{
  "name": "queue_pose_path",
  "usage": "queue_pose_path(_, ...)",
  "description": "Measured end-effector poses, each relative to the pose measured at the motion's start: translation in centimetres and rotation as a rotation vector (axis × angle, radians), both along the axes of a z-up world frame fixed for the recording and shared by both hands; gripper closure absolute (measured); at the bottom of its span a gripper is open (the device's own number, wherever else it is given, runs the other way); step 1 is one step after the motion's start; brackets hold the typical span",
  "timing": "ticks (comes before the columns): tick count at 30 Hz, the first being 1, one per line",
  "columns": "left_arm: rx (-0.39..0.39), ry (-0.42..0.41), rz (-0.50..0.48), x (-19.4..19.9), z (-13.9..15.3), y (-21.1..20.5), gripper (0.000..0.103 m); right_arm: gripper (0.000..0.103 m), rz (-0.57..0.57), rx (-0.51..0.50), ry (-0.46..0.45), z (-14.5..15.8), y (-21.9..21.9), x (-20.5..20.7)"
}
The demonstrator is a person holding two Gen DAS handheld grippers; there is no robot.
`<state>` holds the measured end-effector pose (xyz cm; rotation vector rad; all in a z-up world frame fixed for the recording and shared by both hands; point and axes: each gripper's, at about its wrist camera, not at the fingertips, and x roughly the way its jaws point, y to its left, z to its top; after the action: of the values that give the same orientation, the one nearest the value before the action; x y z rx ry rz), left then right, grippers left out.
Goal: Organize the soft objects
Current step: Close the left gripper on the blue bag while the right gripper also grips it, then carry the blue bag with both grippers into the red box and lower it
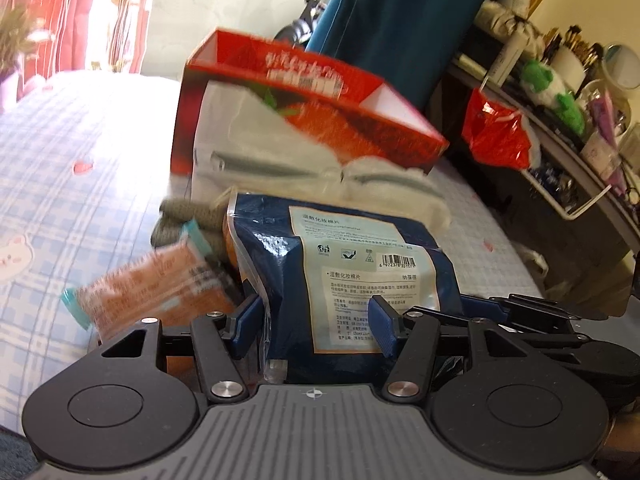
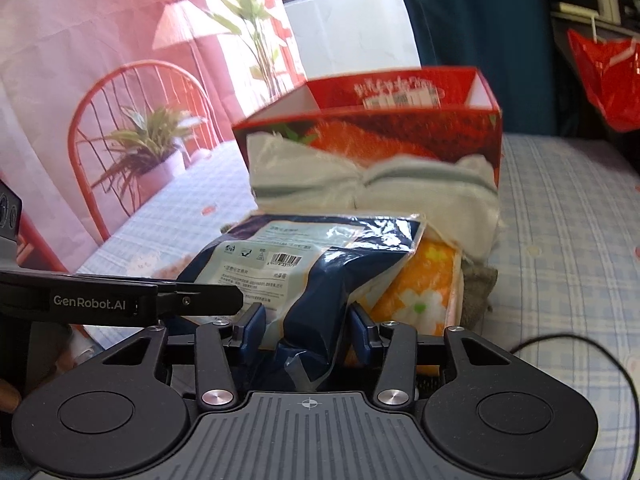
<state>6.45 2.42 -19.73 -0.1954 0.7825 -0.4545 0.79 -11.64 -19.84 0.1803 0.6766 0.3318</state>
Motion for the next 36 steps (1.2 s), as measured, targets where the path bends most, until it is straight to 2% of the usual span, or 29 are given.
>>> queue_pose_path(8, -0.037, -0.122, -0.016, 0.0, 3.3, 0.1, 0.043, 0.061, 0.004, -0.006, -0.114, 3.4, -0.4, 0.1)
queue_pose_path(11, -0.028, -0.165, -0.031, 0.4, 4.8, -0.4, 0.043, 0.061, 0.008, -0.009, -0.149, 4.8, -0.7, 0.7)
queue_pose_path(16, -0.029, -0.201, -0.05, 2.3, 6.8, -1.3, 0.043, 0.061, 0.015, -0.023, -0.199, 7.2, -1.6, 2.5)
queue_pose_path(20, -0.03, -0.232, -0.07, 5.4, 8.7, -2.3, 0.043, 0.061, 0.013, -0.05, -0.238, 9.1, -2.6, 5.2)
queue_pose_path(25, -0.04, -0.229, -0.076, 10.7, 10.4, -3.9, 0.043, 0.061, -0.003, -0.062, -0.243, 10.5, -4.5, 10.4)
queue_pose_path(28, -0.007, -0.233, -0.074, 13.2, 10.7, -5.0, 0.042, 0.061, -0.002, -0.078, -0.237, 10.3, -5.2, 13.6)
queue_pose_path(32, 0.04, -0.208, -0.069, 16.0, 9.9, -6.0, 0.042, 0.061, 0.005, -0.104, -0.209, 9.3, -5.6, 17.5)
queue_pose_path(36, 0.035, -0.151, -0.057, 18.5, 8.9, -6.1, 0.042, 0.061, 0.004, -0.11, -0.168, 8.2, -5.7, 20.4)
